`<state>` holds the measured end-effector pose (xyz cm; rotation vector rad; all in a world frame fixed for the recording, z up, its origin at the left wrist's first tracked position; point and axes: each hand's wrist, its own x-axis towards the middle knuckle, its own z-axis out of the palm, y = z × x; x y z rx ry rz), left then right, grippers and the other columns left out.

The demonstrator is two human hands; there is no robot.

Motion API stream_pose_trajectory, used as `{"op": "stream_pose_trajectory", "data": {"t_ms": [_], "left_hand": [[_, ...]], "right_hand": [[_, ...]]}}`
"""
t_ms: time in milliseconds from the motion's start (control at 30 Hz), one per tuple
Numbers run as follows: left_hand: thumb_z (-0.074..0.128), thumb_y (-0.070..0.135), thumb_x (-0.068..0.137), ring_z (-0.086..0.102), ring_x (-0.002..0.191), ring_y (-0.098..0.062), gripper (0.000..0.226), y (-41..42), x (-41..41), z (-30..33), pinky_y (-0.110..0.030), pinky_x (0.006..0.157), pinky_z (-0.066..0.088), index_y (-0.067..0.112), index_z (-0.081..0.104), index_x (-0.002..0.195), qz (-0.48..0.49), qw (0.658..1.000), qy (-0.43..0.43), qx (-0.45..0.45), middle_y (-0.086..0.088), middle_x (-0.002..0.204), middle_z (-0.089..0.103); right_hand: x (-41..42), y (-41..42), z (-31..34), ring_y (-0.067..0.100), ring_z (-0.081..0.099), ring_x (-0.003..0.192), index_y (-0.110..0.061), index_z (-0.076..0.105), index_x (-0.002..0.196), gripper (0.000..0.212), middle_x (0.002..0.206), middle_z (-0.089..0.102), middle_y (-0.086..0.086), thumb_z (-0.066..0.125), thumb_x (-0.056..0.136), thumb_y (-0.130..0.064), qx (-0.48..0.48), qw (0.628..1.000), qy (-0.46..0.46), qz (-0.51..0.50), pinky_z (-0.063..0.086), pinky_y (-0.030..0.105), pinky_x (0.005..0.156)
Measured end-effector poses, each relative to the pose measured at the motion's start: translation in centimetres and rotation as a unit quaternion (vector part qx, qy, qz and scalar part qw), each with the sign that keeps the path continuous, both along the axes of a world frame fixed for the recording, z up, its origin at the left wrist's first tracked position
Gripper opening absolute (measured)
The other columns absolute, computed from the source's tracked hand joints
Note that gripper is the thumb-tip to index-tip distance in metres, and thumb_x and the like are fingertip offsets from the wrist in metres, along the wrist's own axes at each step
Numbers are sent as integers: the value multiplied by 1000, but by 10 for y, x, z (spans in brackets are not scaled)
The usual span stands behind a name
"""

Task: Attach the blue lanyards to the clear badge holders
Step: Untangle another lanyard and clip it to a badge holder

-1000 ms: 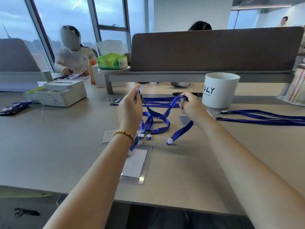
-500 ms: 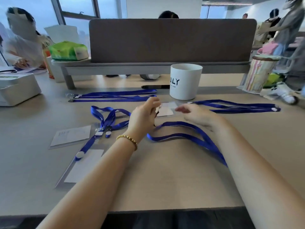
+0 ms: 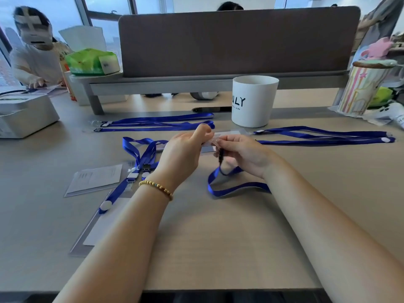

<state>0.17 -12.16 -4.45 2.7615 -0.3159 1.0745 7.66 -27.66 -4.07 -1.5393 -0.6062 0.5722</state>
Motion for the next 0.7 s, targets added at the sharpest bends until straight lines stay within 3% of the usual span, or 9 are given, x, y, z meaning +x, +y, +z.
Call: {"op": "stream_pose_trajectory", "data": {"t_ms": [67,133,267,367,433,533,600,700], "left_hand": [[64,2,82,65,83,-26,31,5,2,0,-33,71,55,9,57,111,-17,1000,7,21,-8,94,69],[60,4,85,63,91,-25,27,7,2,1,-38,78,55,13,62,110,-32,998,41,25,-5,101,68],[52,4,88,55,106,-24,30,7,-3,9,-41,88,50,18,61,113,-3,981,192,20,-5,114,61],[62,26,85,50,108,-19,34,3,-11,19,-32,91,46,22,50,116,-33,948,306,-74,-1,118,53],[61,40,82,49,106,-16,46,-2,-13,22,-25,86,44,21,42,118,-57,910,376,-167,3,117,47],[58,41,83,44,115,-13,57,-2,-9,17,-20,88,42,23,32,130,-58,888,373,-262,1,132,41],[62,41,81,41,124,-16,65,2,-4,12,-24,95,39,27,30,136,-52,895,373,-239,-1,140,39],[64,41,80,50,110,-18,54,9,-1,8,-26,90,45,23,44,126,-27,904,369,-215,-4,120,52]], "right_hand": [[0,-2,0,14,58,80,-15,66,89,12,81,61,-1,55,92,-20,-13,1000,15,1,44,29,84],[2,-2,-3,9,62,73,-17,65,89,10,77,61,-1,58,90,-23,-43,999,-5,-6,41,31,83],[6,-6,-6,13,61,69,-14,62,83,15,74,58,2,53,94,-19,-103,993,-49,0,47,30,78],[5,-13,-3,12,57,65,-15,61,83,14,72,59,2,54,94,-19,-138,988,-69,23,47,27,63],[5,-16,-2,11,57,69,-18,61,87,9,76,62,0,56,93,-21,-173,979,-102,28,47,26,64],[3,-16,-2,11,57,74,-24,61,87,6,80,64,-3,58,92,-24,-185,975,-120,38,46,26,68],[2,-13,-4,12,57,74,-24,62,85,8,79,64,-3,58,92,-21,-169,978,-110,54,46,26,70],[0,-10,-3,11,58,77,-20,64,92,8,82,64,-1,57,92,-15,-173,977,-100,79,48,25,76]]}}
